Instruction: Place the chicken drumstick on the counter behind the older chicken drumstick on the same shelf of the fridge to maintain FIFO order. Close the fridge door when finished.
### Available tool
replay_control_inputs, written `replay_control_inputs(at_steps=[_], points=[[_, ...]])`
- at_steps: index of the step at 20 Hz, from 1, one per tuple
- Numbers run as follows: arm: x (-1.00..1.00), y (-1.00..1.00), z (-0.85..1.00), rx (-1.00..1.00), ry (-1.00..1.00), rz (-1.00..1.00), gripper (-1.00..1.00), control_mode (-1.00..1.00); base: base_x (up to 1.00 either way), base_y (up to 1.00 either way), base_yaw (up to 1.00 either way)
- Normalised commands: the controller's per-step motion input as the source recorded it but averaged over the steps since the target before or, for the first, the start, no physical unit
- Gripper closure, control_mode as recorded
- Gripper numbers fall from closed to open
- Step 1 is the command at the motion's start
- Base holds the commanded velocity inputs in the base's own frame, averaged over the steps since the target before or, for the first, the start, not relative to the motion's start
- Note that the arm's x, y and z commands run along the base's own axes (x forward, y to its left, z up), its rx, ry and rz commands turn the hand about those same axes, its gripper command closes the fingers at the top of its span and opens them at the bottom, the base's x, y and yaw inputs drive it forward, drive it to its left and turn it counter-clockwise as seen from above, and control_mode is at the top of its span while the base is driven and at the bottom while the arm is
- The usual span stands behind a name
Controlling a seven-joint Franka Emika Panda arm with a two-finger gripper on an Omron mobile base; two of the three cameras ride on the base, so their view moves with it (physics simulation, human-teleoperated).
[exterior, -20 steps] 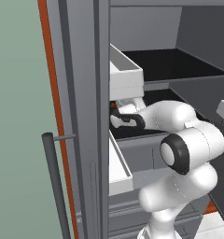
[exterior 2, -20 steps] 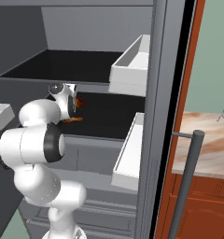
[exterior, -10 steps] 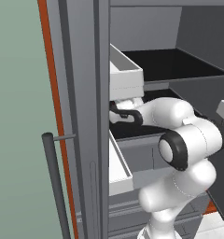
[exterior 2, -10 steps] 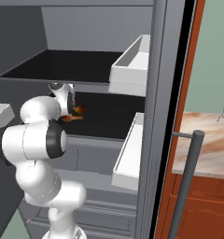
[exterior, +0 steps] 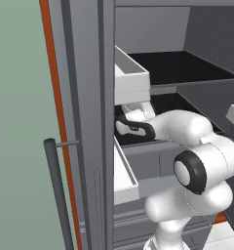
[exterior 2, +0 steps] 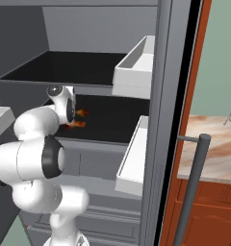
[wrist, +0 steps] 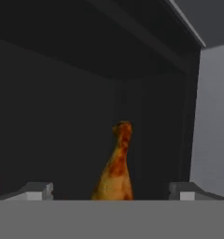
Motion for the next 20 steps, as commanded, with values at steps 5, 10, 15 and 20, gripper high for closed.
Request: replay_control_inputs(at_steps=[5,10,15,20], points=[[-0.28,0.0,0.81,-0.01,0.0,0.0,-1.0,-1.0,0.0,0.0,0.0],[-0.6,0.05,0.78,0.0,0.0,0.0,-1.0,-1.0,0.0,0.0,0.0],[-0.59,0.12,1.0,0.0,0.0,0.02,-1.0,-1.0,0.0,0.0,0.0],[-0.41,0.02,1.0,-0.02,-0.05,0.02,-1.0,-1.0,0.0,0.0,0.0]])
